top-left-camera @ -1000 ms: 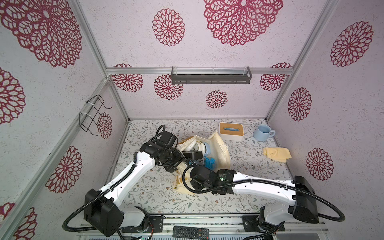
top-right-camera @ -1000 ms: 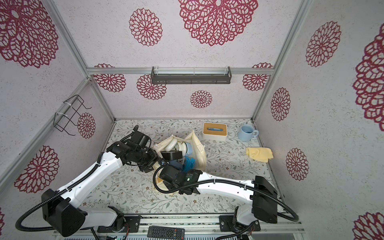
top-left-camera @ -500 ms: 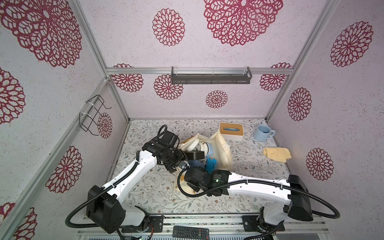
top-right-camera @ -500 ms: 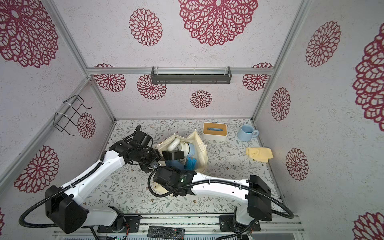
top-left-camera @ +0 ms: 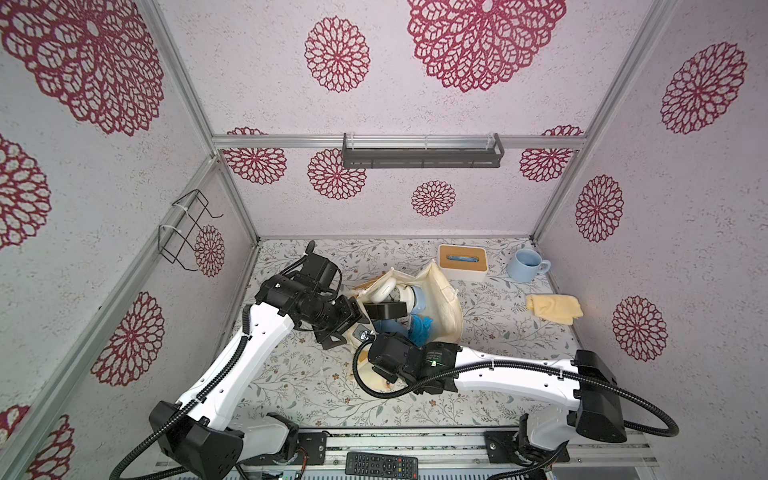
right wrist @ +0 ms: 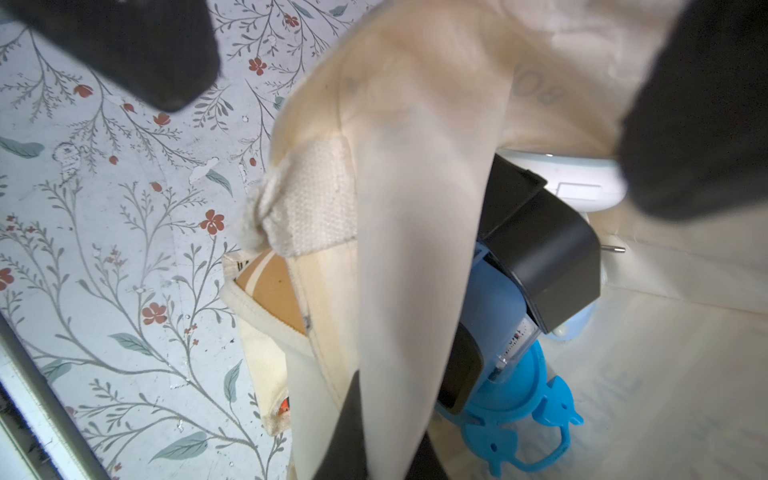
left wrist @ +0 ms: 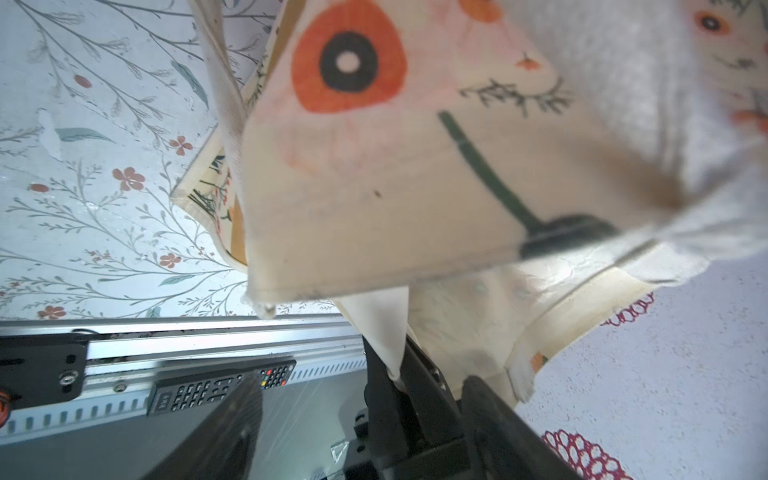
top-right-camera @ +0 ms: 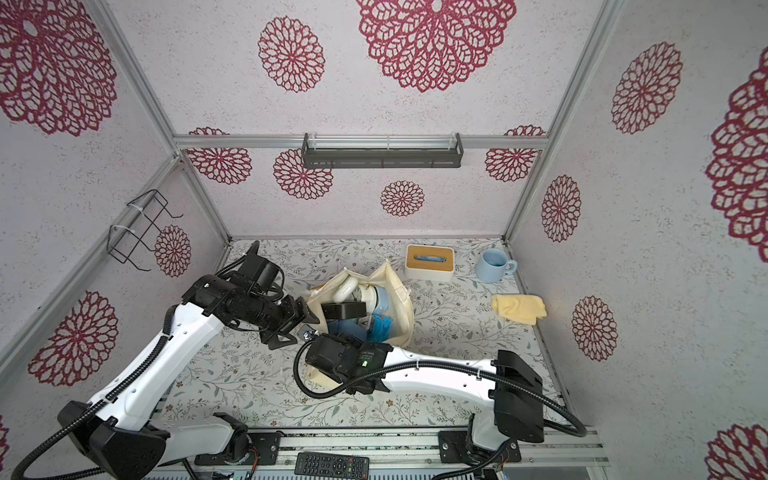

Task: Take the alarm clock out of the canvas bag
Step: Adjust the canvas bag at the center of the board.

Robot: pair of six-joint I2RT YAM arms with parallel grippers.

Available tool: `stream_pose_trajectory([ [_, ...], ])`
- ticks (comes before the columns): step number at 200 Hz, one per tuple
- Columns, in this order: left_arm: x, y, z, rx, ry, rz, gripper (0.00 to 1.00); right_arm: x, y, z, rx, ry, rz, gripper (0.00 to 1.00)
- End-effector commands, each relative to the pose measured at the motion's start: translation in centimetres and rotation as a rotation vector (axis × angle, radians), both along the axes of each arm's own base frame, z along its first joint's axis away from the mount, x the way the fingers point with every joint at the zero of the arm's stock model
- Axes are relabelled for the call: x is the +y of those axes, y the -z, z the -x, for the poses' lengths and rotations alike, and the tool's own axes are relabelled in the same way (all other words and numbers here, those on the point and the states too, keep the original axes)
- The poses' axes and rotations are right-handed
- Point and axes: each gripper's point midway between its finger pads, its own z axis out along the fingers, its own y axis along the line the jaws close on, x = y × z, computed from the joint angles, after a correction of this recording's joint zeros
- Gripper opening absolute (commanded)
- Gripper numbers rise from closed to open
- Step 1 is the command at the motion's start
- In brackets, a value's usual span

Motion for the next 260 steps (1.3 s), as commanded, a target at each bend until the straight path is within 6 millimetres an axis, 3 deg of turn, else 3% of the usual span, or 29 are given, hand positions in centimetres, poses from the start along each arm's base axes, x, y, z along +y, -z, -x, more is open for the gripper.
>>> stream_pose_trajectory([
  [1,-1.1,-0.7,-0.1,0.019,-0.005,0.063,0.78,2.3,-7.2,-1.2,-0.127,0.018,-0.253,0.0],
  [74,-2.7,3.0,-2.7,0.038,-0.09,0.074,0.67,2.7,-8.2,-0.4,-0.129,-0.047,-0.321,0.0],
  [154,-2.9,6.2,-2.7,0.069,-0.093,0.014,0.32,2.6,-9.3,-0.1,-0.112,-0.046,-0.411,0.0],
  [206,-2.6,6.9,-2.6,0.072,-0.099,-0.009,0.04,1.8,-10.5,-0.6,-0.095,-0.013,-0.472,0.0],
  [213,-2.5,7.0,-2.6,0.071,-0.1,-0.017,0.0,1.6,-10.7,-0.7,-0.091,-0.005,-0.481,0.06],
  [241,-1.6,7.1,-2.5,0.053,-0.088,-0.074,0.0,0.5,-12.0,-0.9,-0.072,0.018,-0.509,0.26],
  [260,-0.7,7.2,-2.5,0.029,-0.072,-0.131,0.0,-0.7,-13.4,-0.9,-0.057,0.044,-0.549,0.54],
])
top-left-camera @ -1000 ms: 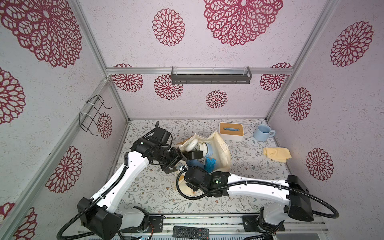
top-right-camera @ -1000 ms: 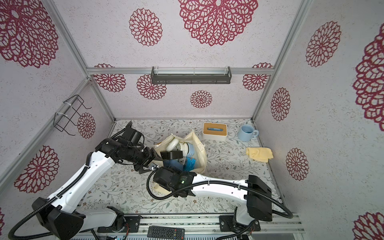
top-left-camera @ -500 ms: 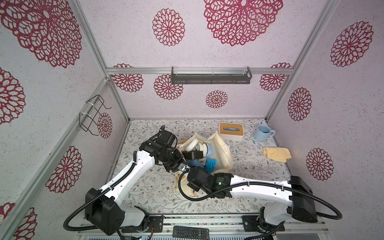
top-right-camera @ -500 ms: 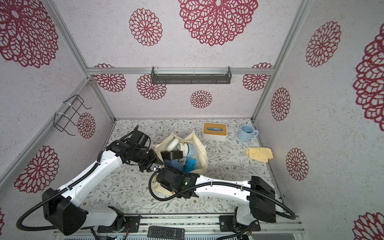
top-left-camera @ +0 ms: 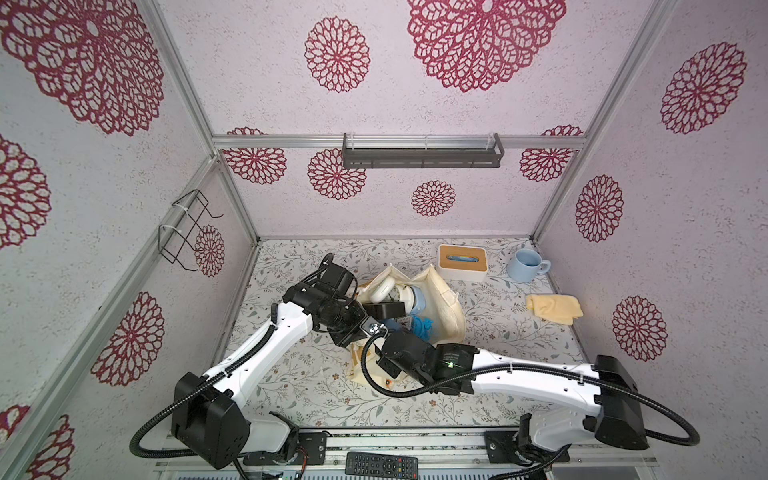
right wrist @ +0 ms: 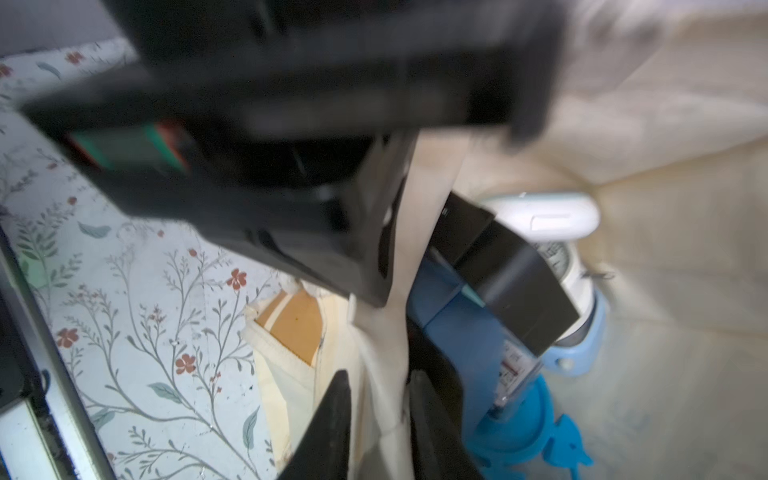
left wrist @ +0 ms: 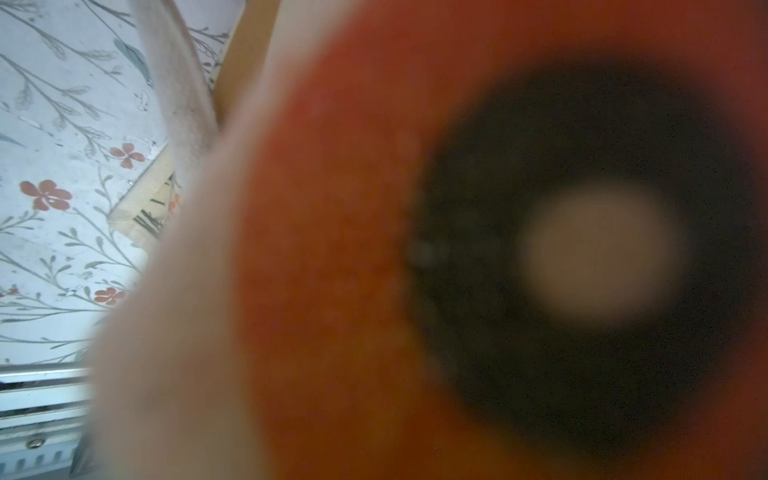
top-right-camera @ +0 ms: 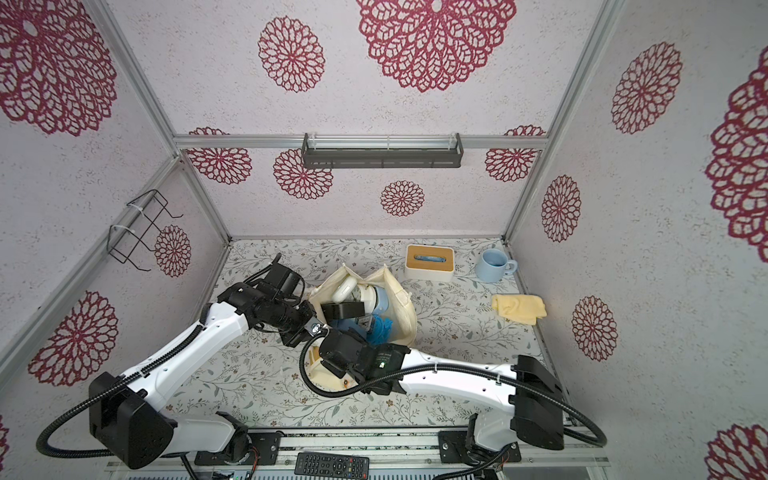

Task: Take the alarm clock out of the canvas bag
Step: Adjust the canvas bag at the center of the board, then pick up the alarm from the canvas bag.

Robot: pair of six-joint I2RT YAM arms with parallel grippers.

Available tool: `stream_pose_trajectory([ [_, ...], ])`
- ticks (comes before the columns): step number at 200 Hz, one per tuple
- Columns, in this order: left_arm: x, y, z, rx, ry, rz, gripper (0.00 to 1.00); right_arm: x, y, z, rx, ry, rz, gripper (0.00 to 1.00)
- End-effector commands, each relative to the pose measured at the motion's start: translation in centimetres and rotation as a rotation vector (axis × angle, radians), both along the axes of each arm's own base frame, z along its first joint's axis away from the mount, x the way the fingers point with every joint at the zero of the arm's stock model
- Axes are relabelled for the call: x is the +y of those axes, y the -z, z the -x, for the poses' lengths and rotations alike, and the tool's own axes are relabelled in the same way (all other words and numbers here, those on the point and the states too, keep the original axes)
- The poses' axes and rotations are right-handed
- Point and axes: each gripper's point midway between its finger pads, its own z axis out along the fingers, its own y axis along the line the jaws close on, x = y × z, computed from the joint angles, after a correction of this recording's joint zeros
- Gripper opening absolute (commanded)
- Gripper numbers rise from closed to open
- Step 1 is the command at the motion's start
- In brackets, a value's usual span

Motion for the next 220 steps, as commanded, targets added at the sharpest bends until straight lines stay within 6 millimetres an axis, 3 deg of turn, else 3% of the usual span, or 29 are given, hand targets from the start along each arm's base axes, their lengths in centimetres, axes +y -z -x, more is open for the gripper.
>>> stream_pose_trajectory([
  [1,1.5,0.9,-0.2,-0.028,0.02,-0.11,0.0,-0.9,-8.7,-0.4,-0.032,0.044,-0.273,0.55],
  [11,2.0,1.0,-0.1,-0.032,0.036,-0.143,0.0,-1.6,-9.4,-0.4,-0.016,0.051,-0.298,0.69],
  [24,2.6,1.0,-0.1,-0.046,0.067,-0.191,0.0,-2.7,-10.8,-0.7,0.003,0.068,-0.339,0.79],
  [34,3.2,0.7,-0.1,-0.068,0.088,-0.236,0.0,-3.4,-11.9,-0.9,0.026,0.072,-0.378,0.83],
  [61,4.9,-0.3,-0.5,-0.128,0.136,-0.347,0.0,-5.7,-13.3,-4.3,0.127,0.168,-0.485,0.86],
  [83,5.3,-0.9,-0.5,-0.165,0.172,-0.395,0.0,-5.7,-11.7,-5.9,0.26,0.214,-0.508,0.86],
  [101,5.3,-0.8,-0.1,-0.169,0.185,-0.409,0.0,-4.6,-9.1,-6.2,0.362,0.221,-0.489,0.87],
  [127,4.5,0.0,0.9,-0.157,0.2,-0.394,0.0,-3.7,-5.3,-6.6,0.468,0.275,-0.424,0.87],
  [152,3.3,1.4,1.9,-0.124,0.213,-0.378,0.0,-3.4,-2.9,-6.9,0.529,0.325,-0.371,0.9],
  [181,2.1,3.0,2.9,-0.081,0.226,-0.372,0.0,-4.3,-1.1,-7.5,0.606,0.45,-0.334,0.94],
  [220,1.7,3.7,3.4,-0.068,0.227,-0.369,0.0,-3.9,-0.9,-7.3,0.857,0.596,-0.49,0.97],
])
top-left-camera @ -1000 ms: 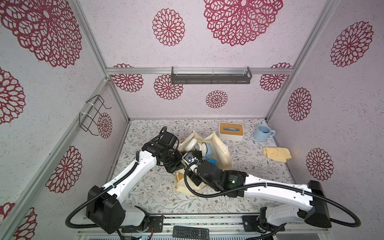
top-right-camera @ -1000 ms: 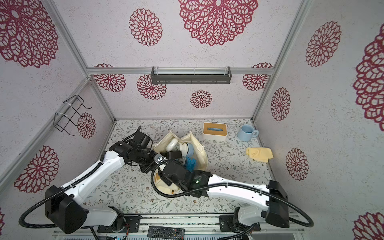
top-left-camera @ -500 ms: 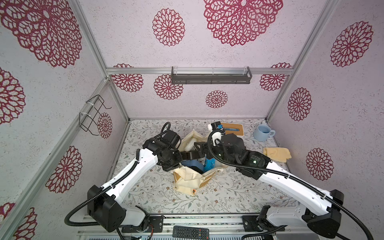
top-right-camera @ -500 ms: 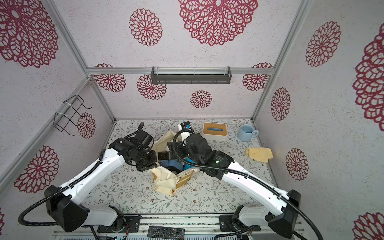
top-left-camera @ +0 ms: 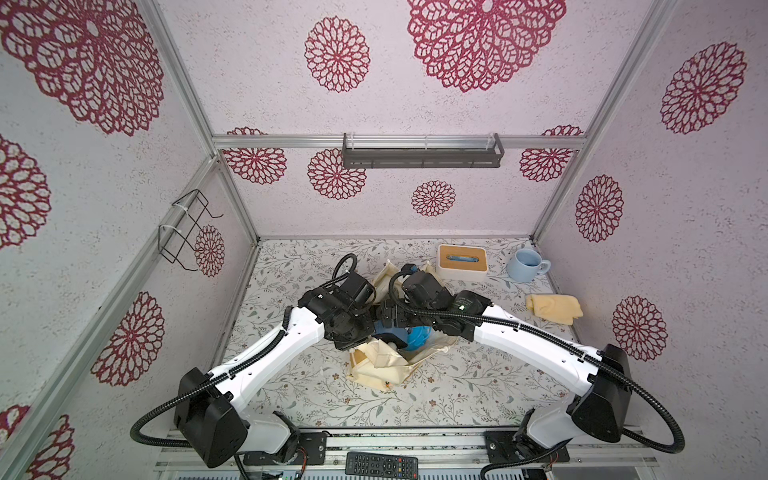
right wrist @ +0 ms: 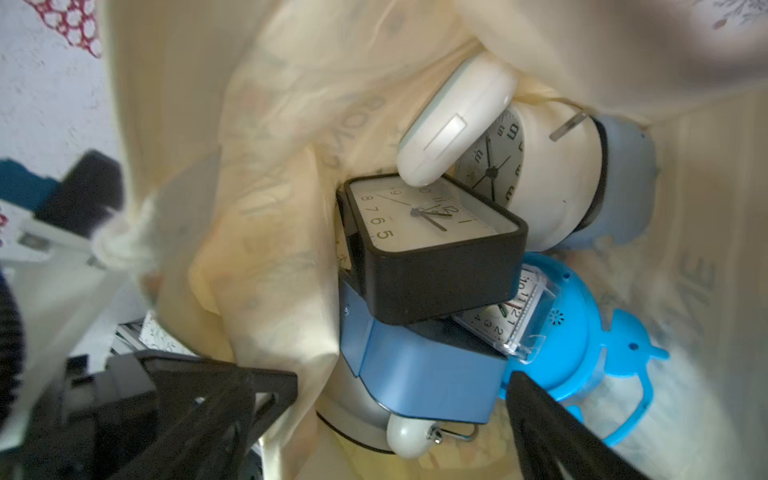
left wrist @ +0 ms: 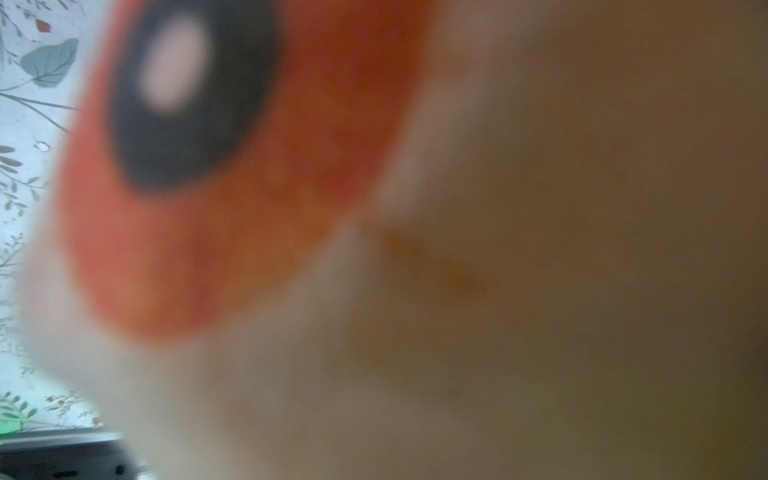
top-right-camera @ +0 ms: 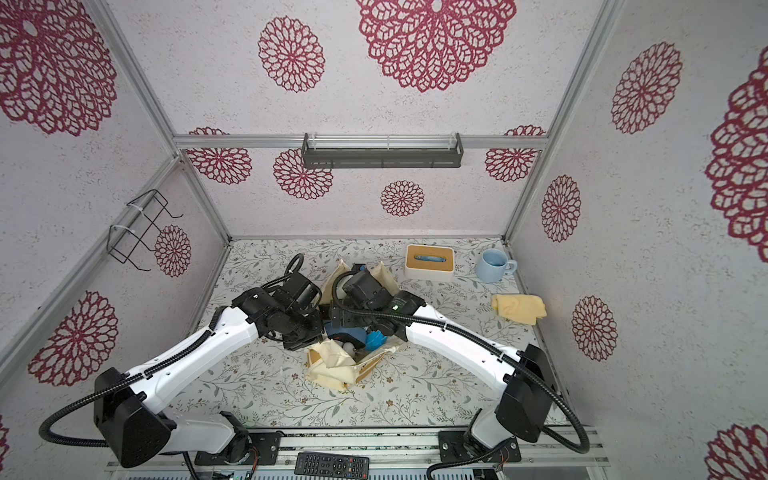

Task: Take the alarm clock out of the canvas bag
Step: Pick up the alarm from the canvas bag.

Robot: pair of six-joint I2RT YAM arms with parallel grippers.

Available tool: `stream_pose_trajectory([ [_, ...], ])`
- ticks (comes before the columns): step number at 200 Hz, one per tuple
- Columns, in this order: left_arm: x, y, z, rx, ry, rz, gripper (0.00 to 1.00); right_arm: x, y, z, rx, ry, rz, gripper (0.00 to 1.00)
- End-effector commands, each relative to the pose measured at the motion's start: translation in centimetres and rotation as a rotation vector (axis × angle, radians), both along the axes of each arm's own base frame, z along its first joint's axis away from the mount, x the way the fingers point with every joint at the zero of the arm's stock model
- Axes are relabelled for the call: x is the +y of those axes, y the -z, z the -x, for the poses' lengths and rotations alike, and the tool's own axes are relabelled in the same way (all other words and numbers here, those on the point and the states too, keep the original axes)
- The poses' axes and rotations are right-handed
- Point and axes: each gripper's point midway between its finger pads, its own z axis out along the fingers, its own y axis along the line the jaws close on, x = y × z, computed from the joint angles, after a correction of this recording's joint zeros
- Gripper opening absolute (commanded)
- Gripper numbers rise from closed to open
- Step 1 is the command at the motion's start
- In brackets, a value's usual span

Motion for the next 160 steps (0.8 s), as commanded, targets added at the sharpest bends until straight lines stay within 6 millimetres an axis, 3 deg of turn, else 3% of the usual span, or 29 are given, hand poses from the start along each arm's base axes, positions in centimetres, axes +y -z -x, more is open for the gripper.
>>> stream_pose_trajectory([
  [1,1.2,2.4,2.2,0.098,0.002,-0.09,0.0,-0.2,-1.1,0.4,0.173,0.139,-0.14,0.97],
  [31,1.0,2.7,2.6,0.103,0.017,-0.098,0.0,-0.1,-0.3,0.1,0.332,0.297,-0.31,0.98],
  [64,0.7,3.1,3.3,0.103,0.04,-0.116,0.0,-0.4,1.4,-1.4,0.394,0.455,-0.47,0.98],
  [133,0.7,3.3,3.6,0.097,0.054,-0.125,0.0,-1.8,6.1,-3.4,0.387,0.629,-0.475,0.99],
  [160,0.6,3.3,3.5,0.096,0.063,-0.129,0.0,-1.7,6.7,-4.3,0.379,0.658,-0.533,0.96],
])
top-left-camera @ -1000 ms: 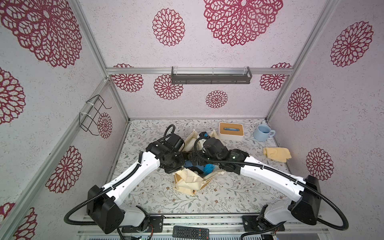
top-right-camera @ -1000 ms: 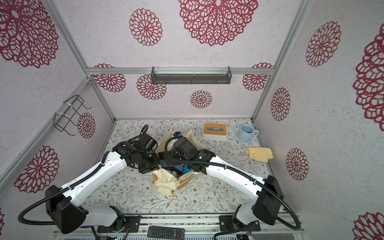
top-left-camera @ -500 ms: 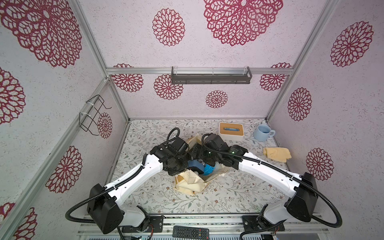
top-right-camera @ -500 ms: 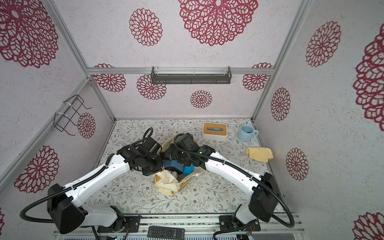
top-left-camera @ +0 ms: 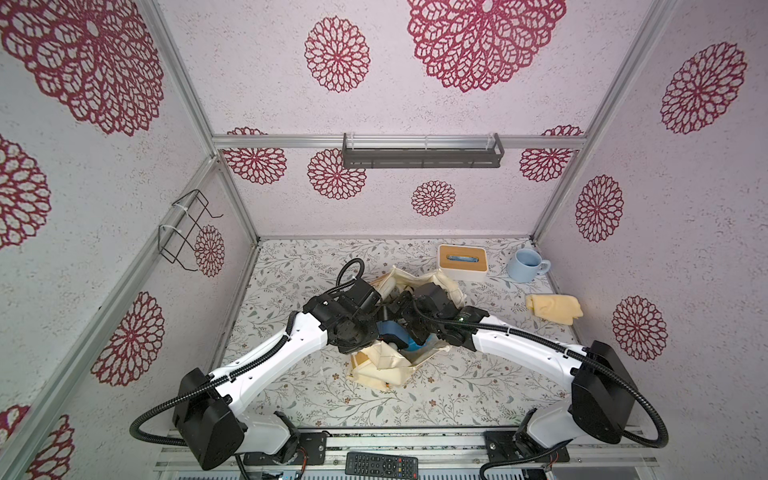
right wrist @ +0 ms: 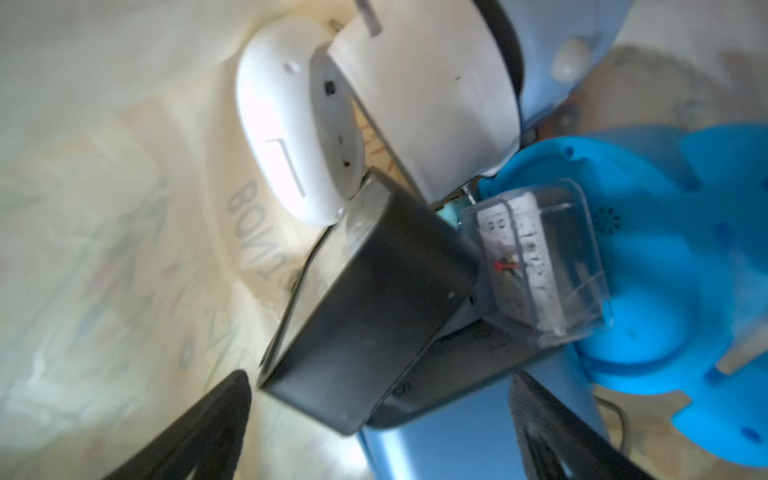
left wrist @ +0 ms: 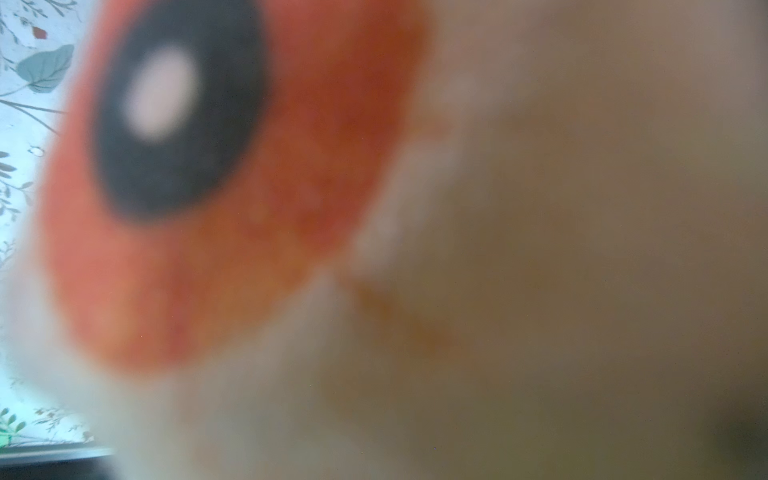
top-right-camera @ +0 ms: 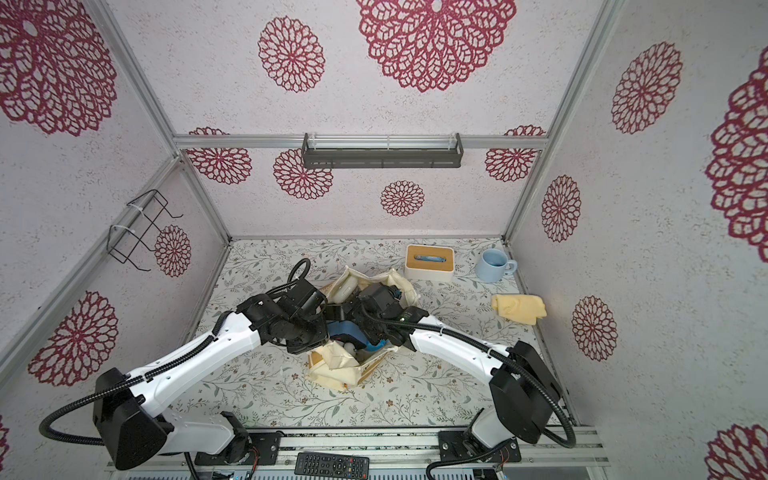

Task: Take the alarm clock out of the canvas bag
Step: Pick up the alarm from the canvas bag.

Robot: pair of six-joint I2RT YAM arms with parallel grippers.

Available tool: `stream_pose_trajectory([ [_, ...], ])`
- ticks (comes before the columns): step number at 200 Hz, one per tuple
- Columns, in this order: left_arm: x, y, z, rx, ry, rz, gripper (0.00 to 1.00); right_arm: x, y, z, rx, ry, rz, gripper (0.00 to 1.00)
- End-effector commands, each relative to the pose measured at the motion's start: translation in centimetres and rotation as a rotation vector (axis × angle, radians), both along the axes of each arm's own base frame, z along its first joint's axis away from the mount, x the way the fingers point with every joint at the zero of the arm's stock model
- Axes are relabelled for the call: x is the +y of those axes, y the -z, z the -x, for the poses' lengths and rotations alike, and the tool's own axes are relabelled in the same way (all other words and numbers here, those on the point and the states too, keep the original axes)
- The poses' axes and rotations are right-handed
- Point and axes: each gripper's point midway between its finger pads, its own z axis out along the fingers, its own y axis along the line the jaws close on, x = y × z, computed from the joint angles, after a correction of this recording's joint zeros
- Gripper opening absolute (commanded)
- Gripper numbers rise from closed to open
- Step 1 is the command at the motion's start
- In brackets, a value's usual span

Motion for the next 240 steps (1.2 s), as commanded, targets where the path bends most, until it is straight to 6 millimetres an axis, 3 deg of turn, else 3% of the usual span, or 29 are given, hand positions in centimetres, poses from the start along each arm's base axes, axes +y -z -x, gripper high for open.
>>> stream_pose_trajectory([
  [1,1.3,2.8,3.0,0.134,0.048,-0.107,0.0,-0.5,0.0,-1.9,-0.006,0.118,-0.067,0.96],
  [41,1.0,2.8,2.7,0.132,0.061,-0.111,0.0,0.1,0.1,-2.8,0.01,0.187,-0.171,0.92],
  [74,0.9,2.8,2.5,0.131,0.065,-0.114,0.0,0.4,1.6,-3.0,0.067,0.211,-0.191,0.87],
  [119,1.1,2.7,2.5,0.122,0.062,-0.119,0.0,0.5,4.3,-2.8,0.136,0.231,-0.206,0.73],
  [163,1.2,2.3,2.2,0.108,0.073,-0.133,0.0,1.1,5.0,-2.9,0.156,0.214,-0.213,0.61],
  [207,1.3,1.9,2.1,0.101,0.081,-0.138,0.0,1.5,4.0,-3.2,0.132,0.192,-0.221,0.42],
  [240,2.0,1.3,2.0,0.082,0.093,-0.171,0.0,1.2,1.0,-3.4,0.061,0.162,-0.212,0.35],
])
